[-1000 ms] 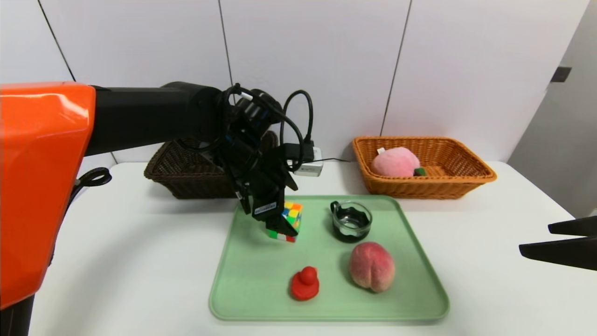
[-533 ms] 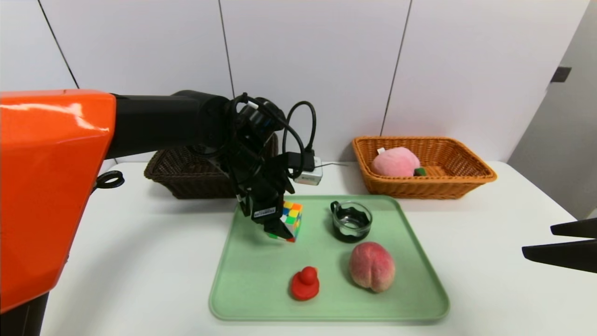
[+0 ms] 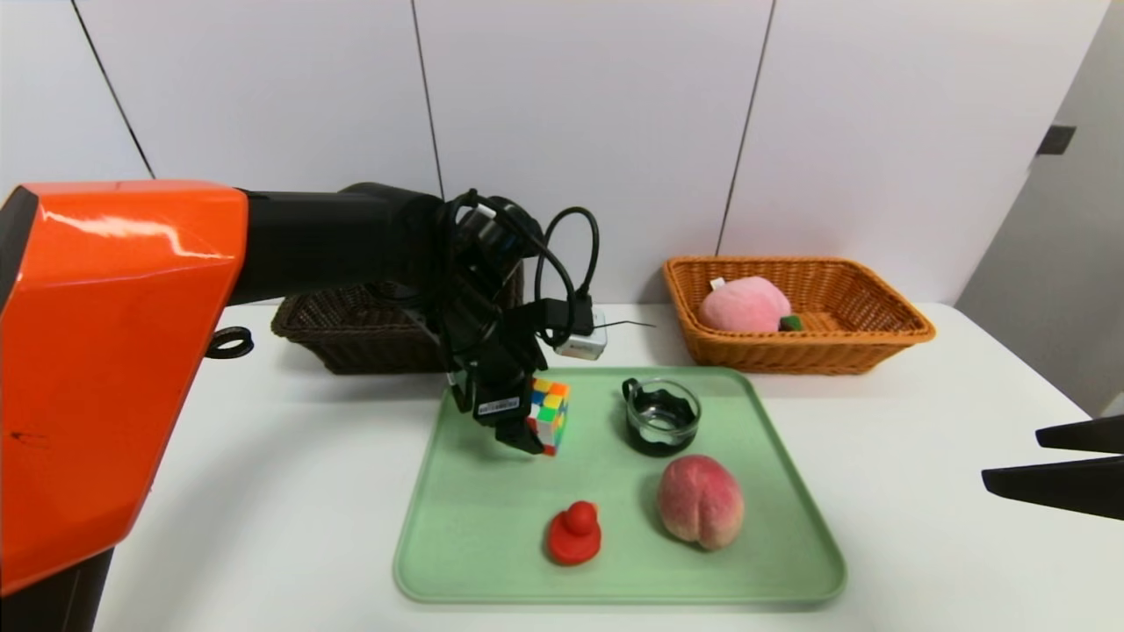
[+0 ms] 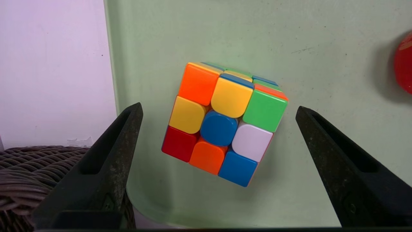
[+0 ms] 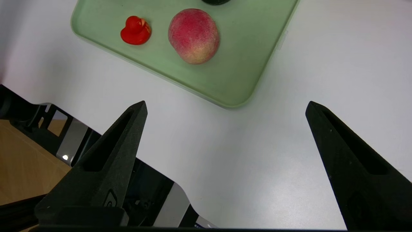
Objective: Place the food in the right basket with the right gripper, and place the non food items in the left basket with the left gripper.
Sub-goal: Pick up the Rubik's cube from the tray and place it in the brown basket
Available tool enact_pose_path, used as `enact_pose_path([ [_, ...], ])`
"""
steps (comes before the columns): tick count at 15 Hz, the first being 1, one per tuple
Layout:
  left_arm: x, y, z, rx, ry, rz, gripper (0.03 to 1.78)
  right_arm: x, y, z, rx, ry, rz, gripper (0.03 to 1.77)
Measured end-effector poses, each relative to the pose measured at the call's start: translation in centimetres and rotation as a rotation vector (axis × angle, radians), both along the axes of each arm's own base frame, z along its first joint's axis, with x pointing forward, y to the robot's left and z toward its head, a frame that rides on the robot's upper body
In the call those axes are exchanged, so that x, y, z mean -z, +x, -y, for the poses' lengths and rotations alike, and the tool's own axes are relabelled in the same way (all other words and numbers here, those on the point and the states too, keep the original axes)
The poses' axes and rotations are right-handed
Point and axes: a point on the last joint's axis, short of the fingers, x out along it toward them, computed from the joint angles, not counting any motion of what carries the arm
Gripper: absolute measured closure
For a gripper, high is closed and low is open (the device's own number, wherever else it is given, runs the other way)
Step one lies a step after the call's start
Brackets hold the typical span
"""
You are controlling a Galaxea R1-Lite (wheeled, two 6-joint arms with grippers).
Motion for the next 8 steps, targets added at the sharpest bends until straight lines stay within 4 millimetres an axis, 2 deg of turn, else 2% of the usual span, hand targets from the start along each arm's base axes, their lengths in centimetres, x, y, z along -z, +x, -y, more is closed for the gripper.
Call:
enact_pose_path([
  [8,1.3,0.4,0.5,0.005,0.015,-0.026,0.12,0.2,-0.1,0.0,0.0,-0.001,-0.007,0.1],
])
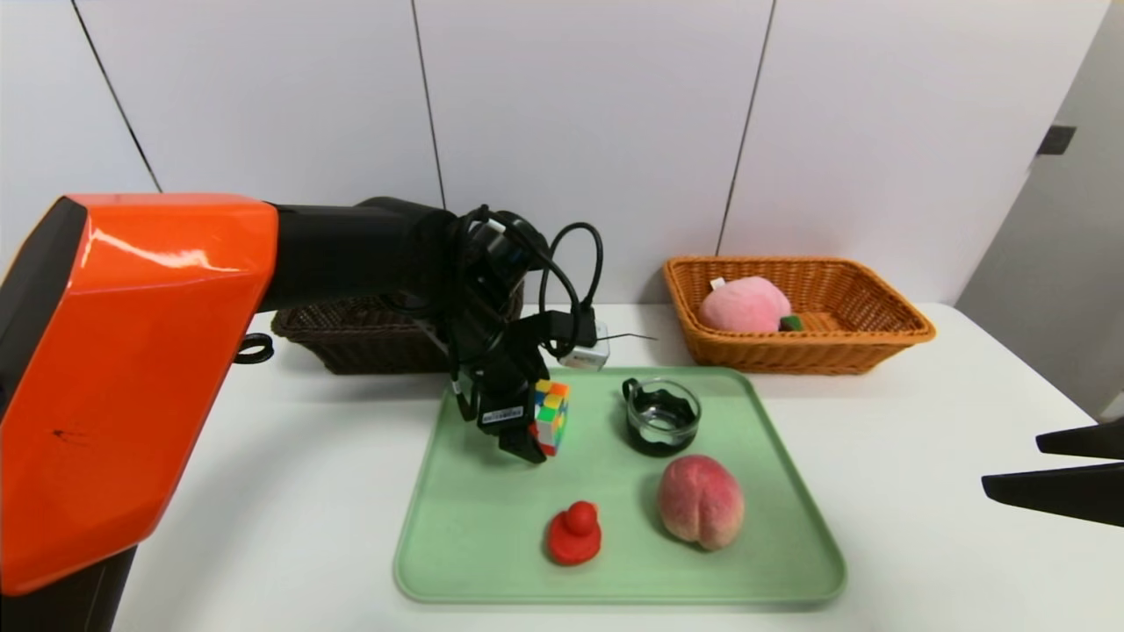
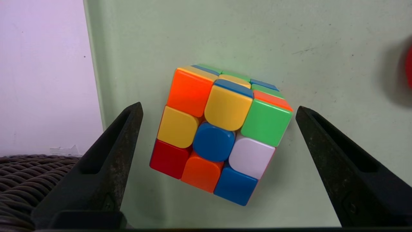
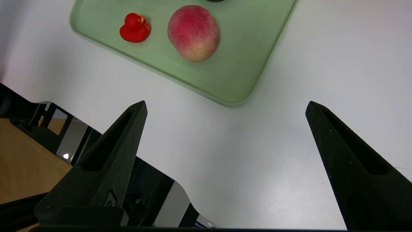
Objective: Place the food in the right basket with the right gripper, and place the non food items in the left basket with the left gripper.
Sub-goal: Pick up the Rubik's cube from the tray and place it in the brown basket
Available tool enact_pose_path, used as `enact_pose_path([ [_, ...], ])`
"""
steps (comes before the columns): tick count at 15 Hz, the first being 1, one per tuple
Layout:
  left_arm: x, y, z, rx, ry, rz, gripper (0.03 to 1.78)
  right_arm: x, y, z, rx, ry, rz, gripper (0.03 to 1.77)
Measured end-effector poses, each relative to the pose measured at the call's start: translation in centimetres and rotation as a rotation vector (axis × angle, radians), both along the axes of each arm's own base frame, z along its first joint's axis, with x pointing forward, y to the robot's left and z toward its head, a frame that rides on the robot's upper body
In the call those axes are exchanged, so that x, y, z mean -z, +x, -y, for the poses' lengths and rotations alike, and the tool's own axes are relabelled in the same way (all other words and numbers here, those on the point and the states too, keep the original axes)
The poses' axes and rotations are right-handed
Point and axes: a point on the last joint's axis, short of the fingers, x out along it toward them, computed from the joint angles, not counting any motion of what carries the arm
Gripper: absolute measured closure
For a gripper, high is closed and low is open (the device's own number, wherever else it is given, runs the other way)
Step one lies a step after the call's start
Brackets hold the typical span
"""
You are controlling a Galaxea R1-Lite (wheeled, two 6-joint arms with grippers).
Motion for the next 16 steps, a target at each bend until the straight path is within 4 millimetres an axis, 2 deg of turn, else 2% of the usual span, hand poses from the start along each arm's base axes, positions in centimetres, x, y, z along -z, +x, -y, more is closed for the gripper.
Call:
enact_pose_path([
  [3,0.2,0.1,0.0,0.0,0.003,-0.004,0.12,0.0,0.0,0.0,0.001,0.0,0.0,0.1],
  [4,0.2,0.1,0.0,0.0,0.003,-0.005,0.21,0.0,0.0,0.0,0.001,0.0,0.001,0.09],
  [6,0.3,0.1,0.0,0.0,0.004,-0.005,0.55,0.0,0.0,0.0,0.001,0.0,0.001,0.09],
  [8,0.3,0.1,0.0,-0.001,0.004,-0.004,0.81,0.0,0.0,0.0,0.001,0.0,0.0,0.09],
  [12,-0.4,-0.2,0.0,0.0,-0.005,0.007,0.84,0.0,0.0,0.0,0.001,0.0,0.001,0.09],
  [16,-2.9,-1.5,0.5,-0.015,-0.07,0.055,0.84,-0.1,-0.1,0.1,0.002,0.001,0.007,0.09],
])
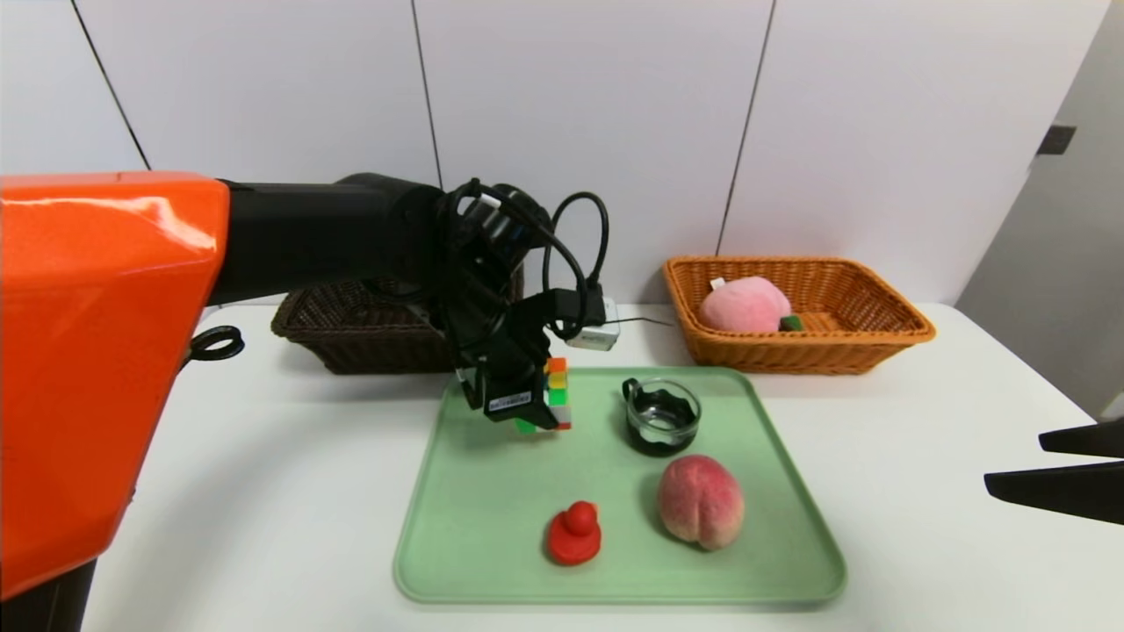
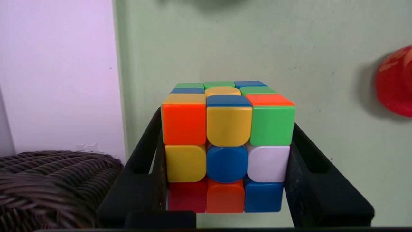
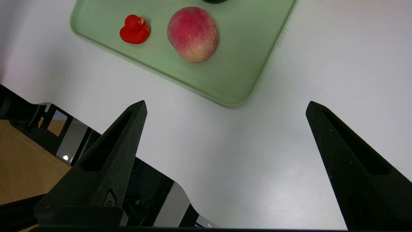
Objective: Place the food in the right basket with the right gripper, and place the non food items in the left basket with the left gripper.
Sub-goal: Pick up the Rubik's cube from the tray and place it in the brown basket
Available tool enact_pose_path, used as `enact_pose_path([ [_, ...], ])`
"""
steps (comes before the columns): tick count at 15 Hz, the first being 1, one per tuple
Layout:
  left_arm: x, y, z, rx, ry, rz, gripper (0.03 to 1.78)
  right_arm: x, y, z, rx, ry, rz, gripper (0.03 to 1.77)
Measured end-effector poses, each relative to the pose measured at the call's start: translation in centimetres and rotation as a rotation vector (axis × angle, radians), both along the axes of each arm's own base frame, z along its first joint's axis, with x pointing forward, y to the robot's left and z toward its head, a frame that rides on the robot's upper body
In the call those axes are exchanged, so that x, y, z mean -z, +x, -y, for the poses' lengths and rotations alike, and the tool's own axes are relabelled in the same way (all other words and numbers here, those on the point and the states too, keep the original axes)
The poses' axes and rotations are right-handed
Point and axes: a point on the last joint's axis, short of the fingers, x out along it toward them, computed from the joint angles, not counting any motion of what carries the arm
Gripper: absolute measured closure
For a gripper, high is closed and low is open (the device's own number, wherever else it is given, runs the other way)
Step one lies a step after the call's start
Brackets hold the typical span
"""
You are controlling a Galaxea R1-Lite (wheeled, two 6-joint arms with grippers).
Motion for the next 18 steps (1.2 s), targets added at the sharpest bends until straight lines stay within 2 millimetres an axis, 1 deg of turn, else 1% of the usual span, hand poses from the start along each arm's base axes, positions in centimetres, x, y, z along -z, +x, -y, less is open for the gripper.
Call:
enact_pose_path([
  [3,-2.4,-1.3,0.6,-0.024,-0.084,0.043,0.84,-0.1,-0.1,0.0,0.0,0.0,0.003,0.09],
  [5,-3.8,-2.0,0.6,-0.065,-0.144,0.052,0.84,-0.1,-0.2,0.0,0.0,0.001,0.006,0.09],
  [8,-6.1,-2.5,0.2,-0.184,-0.281,0.044,0.84,-0.1,-0.2,0.0,0.0,0.003,0.01,0.09],
  [9,-6.8,-2.5,-0.3,-0.235,-0.323,0.037,0.84,-0.1,-0.3,0.0,-0.002,0.004,0.011,0.09],
  [11,-8.1,-2.1,-2.1,-0.357,-0.388,0.033,0.84,-0.2,-0.4,0.1,-0.005,0.008,0.014,0.09],
  [13,-9.1,-1.4,-4.5,-0.47,-0.433,0.047,0.84,-0.2,-0.5,0.1,-0.005,0.009,0.015,0.09],
  [15,-9.7,-0.5,-7.4,-0.578,-0.451,0.056,0.84,-0.2,-0.5,0.1,-0.011,0.014,0.015,0.09],
  [18,-10.0,1.1,-12.5,-0.755,-0.469,0.062,0.84,-0.4,-0.5,0.0,-0.02,0.019,0.028,0.09],
])
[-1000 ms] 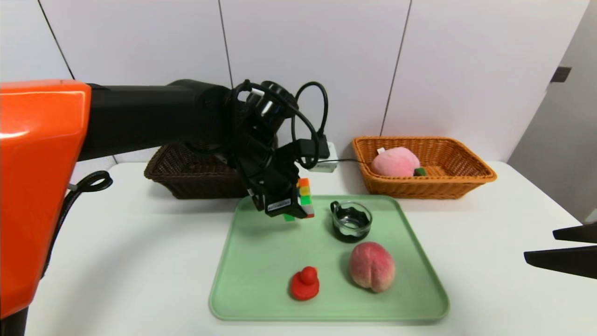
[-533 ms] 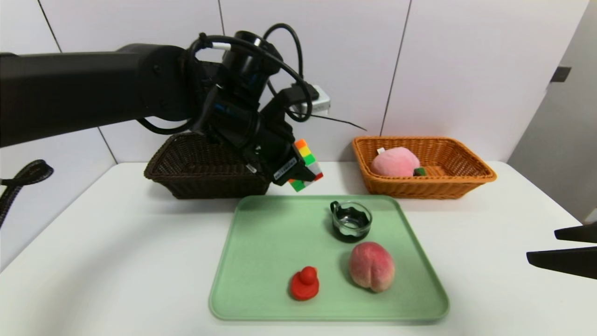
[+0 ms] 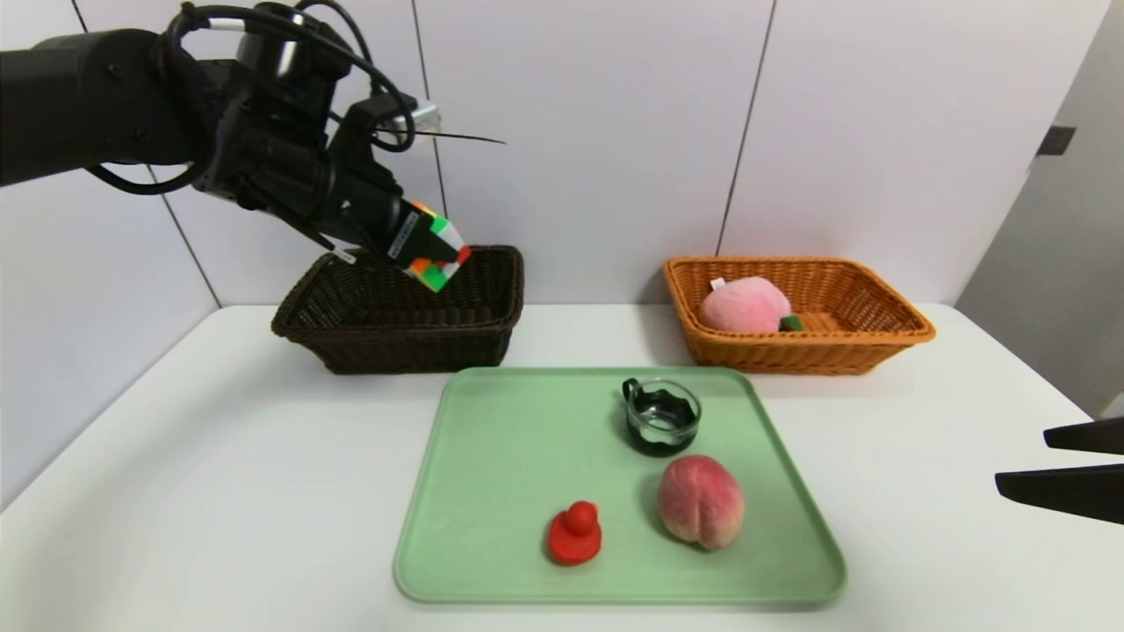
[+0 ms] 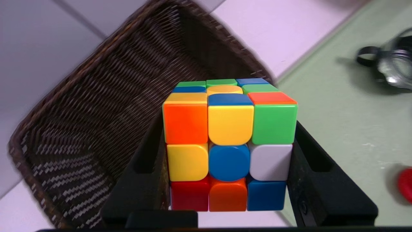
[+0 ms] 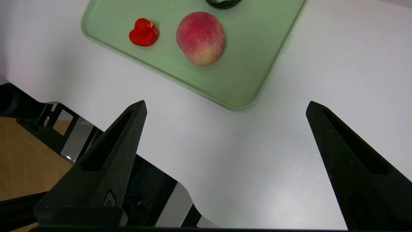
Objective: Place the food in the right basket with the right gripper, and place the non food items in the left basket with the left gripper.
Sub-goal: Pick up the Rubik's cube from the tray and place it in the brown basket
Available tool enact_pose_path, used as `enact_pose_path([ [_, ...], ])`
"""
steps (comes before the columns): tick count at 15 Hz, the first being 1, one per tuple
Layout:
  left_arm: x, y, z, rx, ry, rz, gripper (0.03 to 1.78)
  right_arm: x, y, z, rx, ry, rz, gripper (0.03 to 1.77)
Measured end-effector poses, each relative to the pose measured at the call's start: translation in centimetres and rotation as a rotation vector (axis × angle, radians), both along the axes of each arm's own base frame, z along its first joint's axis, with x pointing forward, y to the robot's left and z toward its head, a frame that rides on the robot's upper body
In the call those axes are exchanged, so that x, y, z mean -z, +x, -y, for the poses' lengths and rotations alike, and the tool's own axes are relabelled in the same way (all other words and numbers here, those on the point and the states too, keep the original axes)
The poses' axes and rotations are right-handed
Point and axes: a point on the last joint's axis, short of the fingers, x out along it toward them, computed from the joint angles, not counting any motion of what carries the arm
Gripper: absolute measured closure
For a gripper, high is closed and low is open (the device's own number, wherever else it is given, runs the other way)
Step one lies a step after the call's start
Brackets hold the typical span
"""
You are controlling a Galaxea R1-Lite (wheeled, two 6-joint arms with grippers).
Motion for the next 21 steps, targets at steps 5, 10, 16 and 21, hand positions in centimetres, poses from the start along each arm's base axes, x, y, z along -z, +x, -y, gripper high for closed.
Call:
enact_pose_path([
  [5,2.1,2.9,-6.0,-0.235,-0.024,-0.085,0.84,-0.6,0.4,-0.3,-0.095,0.081,0.063,0.09],
  [10,4.4,5.5,-7.2,-0.28,-0.025,-0.085,0.84,-0.8,0.5,-0.5,-0.12,0.099,0.088,0.09],
  [16,7.5,7.7,-7.6,-0.308,-0.033,-0.141,0.84,-0.6,0.4,-0.5,-0.12,0.098,0.081,0.09],
  [21,8.6,8.5,-7.5,-0.313,-0.036,-0.158,0.8,-0.5,0.3,-0.5,-0.12,0.097,0.078,0.09],
])
